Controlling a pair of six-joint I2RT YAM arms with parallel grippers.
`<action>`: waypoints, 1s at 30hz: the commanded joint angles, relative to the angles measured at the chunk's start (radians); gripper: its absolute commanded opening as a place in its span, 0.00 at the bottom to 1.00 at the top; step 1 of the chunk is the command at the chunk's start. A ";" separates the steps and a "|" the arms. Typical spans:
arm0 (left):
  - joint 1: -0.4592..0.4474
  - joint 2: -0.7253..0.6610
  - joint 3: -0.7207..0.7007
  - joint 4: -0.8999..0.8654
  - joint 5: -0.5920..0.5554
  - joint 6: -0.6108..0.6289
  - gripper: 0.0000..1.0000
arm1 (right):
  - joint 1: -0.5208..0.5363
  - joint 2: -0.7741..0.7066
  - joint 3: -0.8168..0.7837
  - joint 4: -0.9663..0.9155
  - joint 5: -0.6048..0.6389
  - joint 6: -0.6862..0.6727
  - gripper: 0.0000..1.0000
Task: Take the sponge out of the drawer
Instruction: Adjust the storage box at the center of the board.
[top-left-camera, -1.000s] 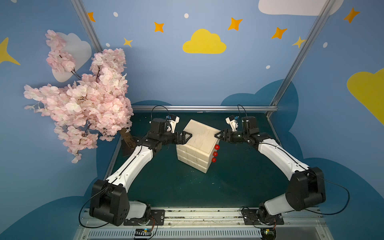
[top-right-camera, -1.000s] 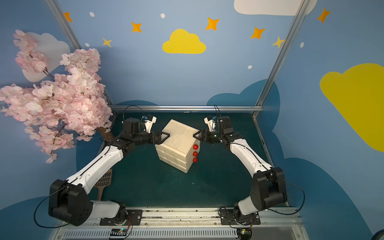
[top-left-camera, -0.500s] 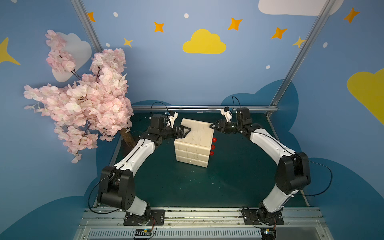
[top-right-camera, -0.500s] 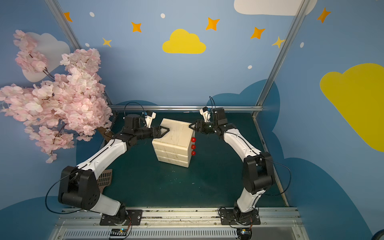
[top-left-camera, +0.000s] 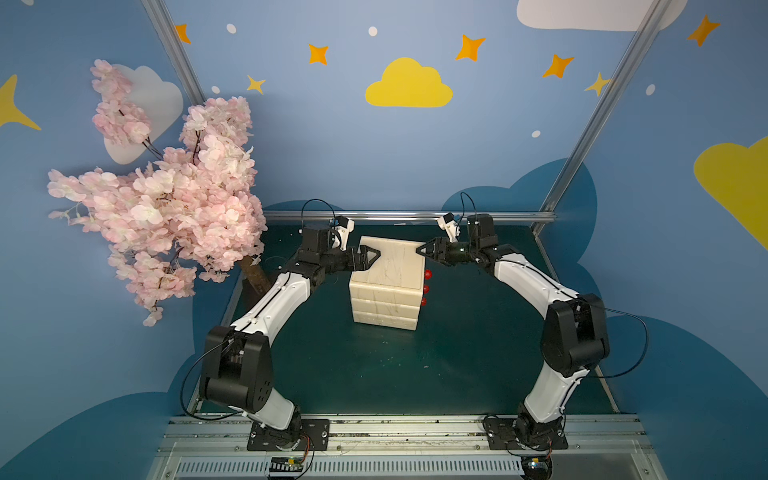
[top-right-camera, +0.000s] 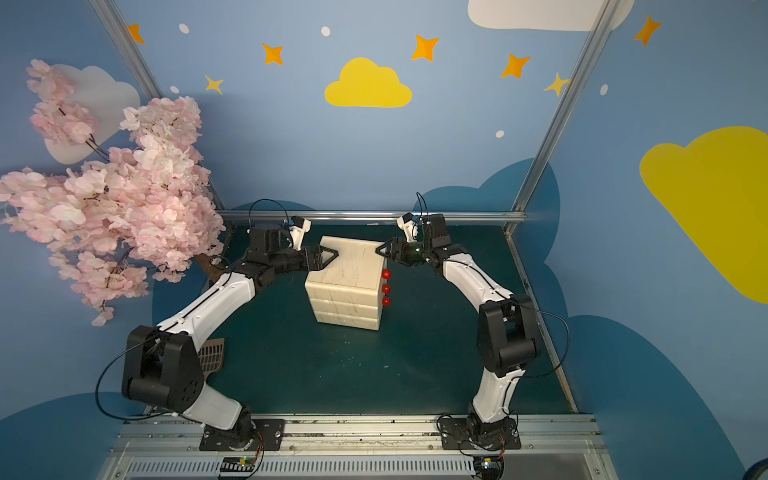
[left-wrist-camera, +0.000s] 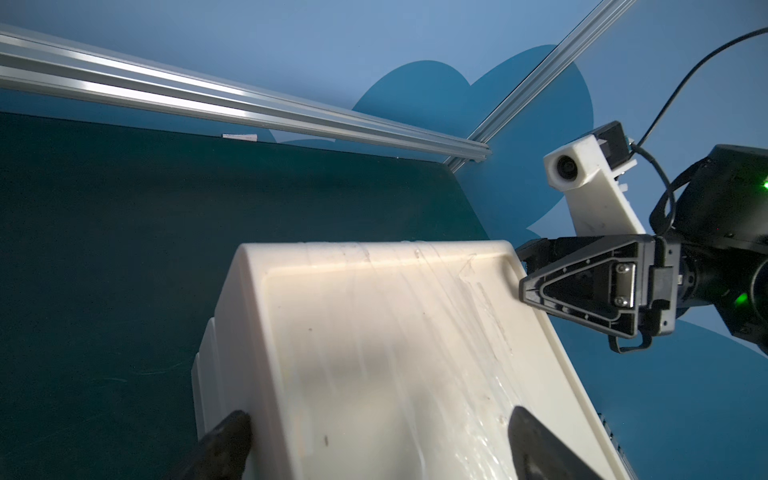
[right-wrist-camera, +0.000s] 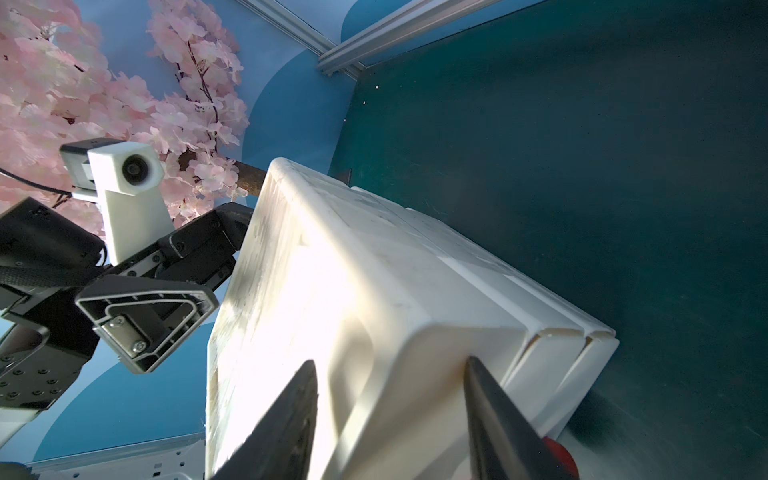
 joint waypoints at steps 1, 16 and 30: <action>-0.009 -0.005 0.023 0.034 0.046 -0.009 0.96 | 0.020 0.026 0.051 0.066 -0.077 0.019 0.56; -0.009 0.061 0.101 0.079 0.093 -0.045 0.95 | 0.022 0.111 0.191 0.033 -0.096 0.022 0.55; -0.016 -0.037 0.162 -0.148 -0.270 0.154 0.99 | -0.153 -0.060 0.036 0.079 -0.030 0.037 0.63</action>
